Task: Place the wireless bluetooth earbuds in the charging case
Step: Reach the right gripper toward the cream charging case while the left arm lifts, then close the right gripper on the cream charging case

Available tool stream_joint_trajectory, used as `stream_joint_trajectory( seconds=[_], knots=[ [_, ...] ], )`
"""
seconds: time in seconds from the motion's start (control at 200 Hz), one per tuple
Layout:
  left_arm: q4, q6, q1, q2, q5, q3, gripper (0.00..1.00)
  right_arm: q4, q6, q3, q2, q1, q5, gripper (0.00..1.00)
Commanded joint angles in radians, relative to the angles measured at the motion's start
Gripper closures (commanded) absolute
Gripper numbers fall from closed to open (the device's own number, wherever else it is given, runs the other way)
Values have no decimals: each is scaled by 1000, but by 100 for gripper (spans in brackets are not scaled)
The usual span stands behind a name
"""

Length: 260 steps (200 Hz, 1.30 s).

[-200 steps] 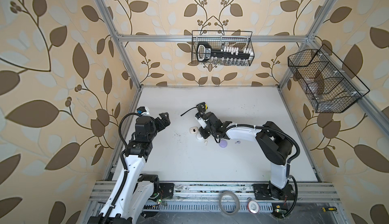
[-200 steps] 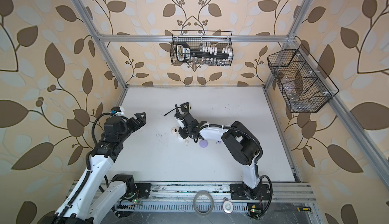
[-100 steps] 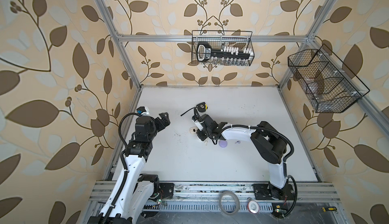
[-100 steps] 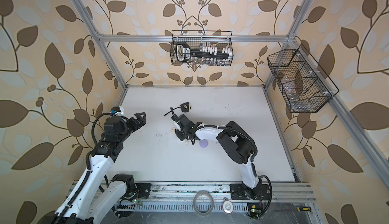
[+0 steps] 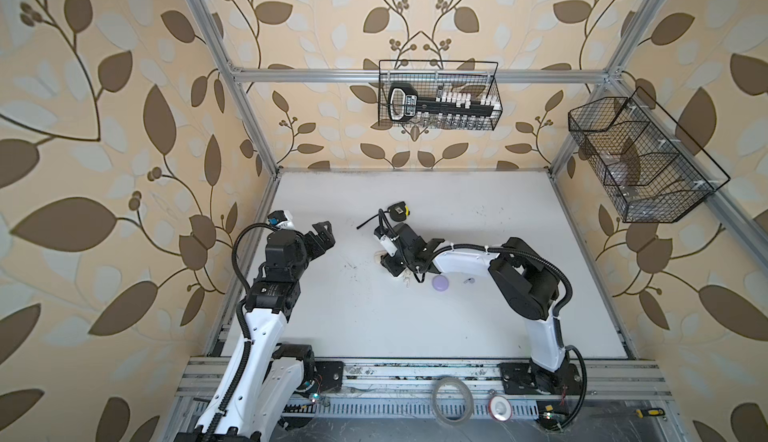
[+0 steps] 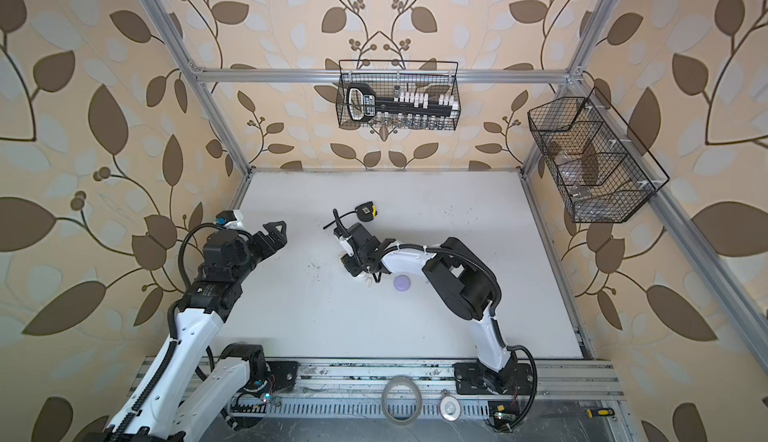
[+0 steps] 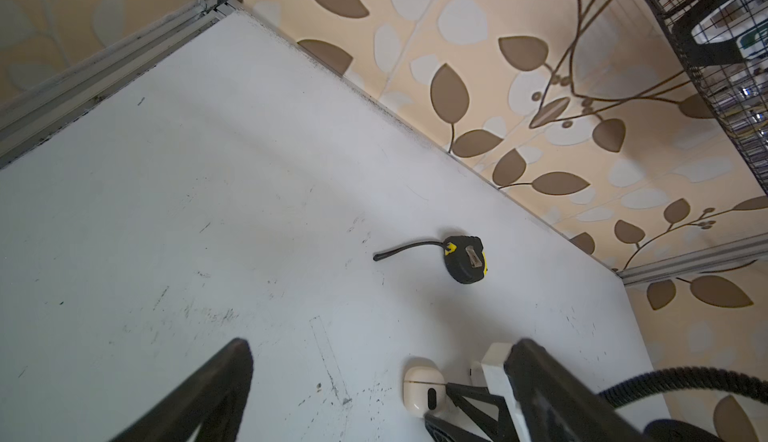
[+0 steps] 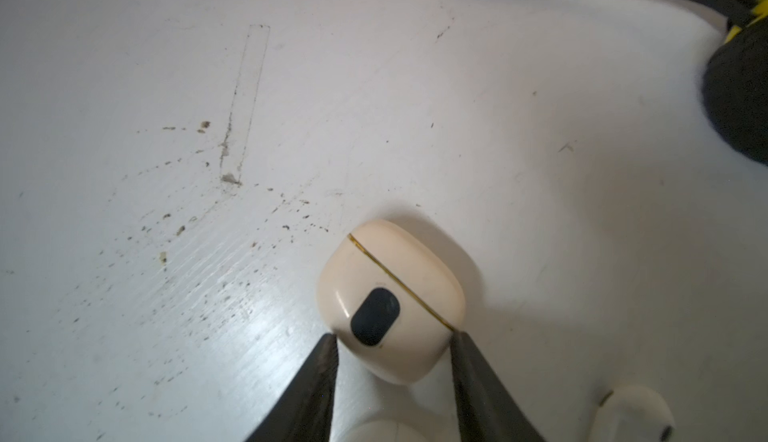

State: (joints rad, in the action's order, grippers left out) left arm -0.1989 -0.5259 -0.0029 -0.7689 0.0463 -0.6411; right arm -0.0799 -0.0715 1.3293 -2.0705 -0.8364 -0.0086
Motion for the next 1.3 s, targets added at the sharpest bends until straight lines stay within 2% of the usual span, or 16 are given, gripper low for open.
stream_joint_trajectory(
  seconds=[0.0,0.3,0.545,0.64,0.73,0.855,1.055,1.295],
  knots=[
    [18,17,4,16,-18,4,1,0,-9,36,-27,-12,-45,55],
    [12,17,4,29,-35,9,1,17,-50,26,-22,-45,-78,63],
    [3,17,4,38,-49,6,1,27,-43,28,-15,-73,-87,63],
    [-5,14,4,46,-54,4,1,26,-30,20,6,-70,-58,54],
    [-5,12,4,58,-53,5,1,25,-26,12,23,-53,-27,40],
    [-8,13,4,69,-62,11,1,1,-41,29,10,-27,20,28],
    [-13,12,4,76,-65,14,1,-18,11,78,-33,-49,17,21],
    [-20,12,4,86,-64,13,1,-38,138,152,-83,-14,-126,21]
  ],
)
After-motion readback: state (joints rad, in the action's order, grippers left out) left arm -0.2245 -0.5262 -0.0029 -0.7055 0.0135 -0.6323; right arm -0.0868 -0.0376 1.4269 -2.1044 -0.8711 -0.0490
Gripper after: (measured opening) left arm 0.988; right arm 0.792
